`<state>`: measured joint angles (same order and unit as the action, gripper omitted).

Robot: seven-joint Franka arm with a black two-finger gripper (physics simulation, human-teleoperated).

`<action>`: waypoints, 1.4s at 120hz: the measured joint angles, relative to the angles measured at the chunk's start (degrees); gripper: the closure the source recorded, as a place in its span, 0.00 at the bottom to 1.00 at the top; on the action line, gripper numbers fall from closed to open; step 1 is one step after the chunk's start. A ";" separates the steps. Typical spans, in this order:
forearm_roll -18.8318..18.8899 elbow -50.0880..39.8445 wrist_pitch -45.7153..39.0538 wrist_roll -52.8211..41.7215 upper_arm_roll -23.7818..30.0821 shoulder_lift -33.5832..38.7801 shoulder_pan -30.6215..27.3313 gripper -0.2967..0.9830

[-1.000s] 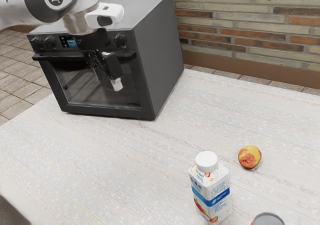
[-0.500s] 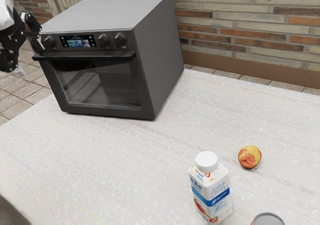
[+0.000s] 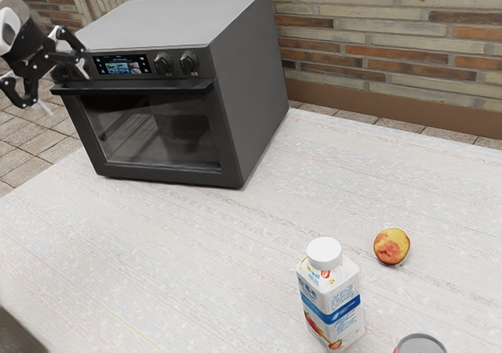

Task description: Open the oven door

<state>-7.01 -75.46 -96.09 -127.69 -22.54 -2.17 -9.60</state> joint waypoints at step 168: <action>12.31 8.89 -11.50 14.40 0.45 -15.54 -2.98 0.23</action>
<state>5.29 -66.57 -107.59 -113.28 -22.10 -17.71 -12.58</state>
